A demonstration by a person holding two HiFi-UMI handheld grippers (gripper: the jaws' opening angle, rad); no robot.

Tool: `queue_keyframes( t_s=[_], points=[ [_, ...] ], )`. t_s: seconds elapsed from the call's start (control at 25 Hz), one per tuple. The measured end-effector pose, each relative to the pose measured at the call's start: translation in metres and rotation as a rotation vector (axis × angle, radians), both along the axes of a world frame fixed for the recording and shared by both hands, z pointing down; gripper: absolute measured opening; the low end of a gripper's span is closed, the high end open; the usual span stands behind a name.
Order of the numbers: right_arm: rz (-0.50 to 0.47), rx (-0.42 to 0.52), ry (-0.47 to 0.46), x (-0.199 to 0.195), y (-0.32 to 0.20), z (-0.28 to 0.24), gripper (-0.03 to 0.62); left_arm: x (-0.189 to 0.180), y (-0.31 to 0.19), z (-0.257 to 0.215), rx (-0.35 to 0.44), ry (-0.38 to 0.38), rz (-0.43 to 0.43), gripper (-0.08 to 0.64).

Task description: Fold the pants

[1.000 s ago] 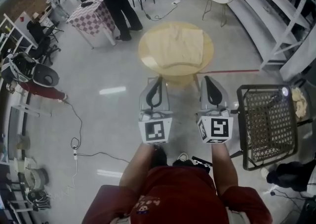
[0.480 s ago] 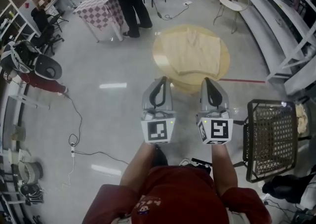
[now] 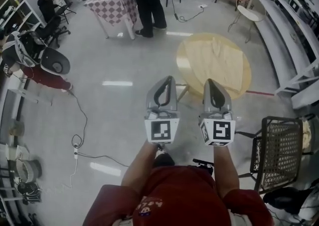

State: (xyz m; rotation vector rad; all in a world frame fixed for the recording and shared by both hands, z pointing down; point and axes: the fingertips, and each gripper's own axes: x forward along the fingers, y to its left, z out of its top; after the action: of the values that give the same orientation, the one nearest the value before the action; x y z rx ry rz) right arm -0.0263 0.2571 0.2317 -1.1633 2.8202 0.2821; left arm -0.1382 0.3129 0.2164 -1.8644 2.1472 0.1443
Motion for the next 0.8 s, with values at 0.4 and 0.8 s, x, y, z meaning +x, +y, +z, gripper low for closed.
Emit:
queue_keyframes(
  t_s=[0.4, 0.8],
  points=[
    [0.027, -0.009, -0.012, -0.072, -0.014, 0.008, 0.000, -0.073, -0.012, 0.002, 0.012, -0.018, 0.020, 0.006],
    [0.039, -0.028, -0.029, -0.113, -0.080, 0.023, 0.000, -0.114, -0.076, 0.011, 0.015, -0.044, 0.030, 0.006]
  ],
)
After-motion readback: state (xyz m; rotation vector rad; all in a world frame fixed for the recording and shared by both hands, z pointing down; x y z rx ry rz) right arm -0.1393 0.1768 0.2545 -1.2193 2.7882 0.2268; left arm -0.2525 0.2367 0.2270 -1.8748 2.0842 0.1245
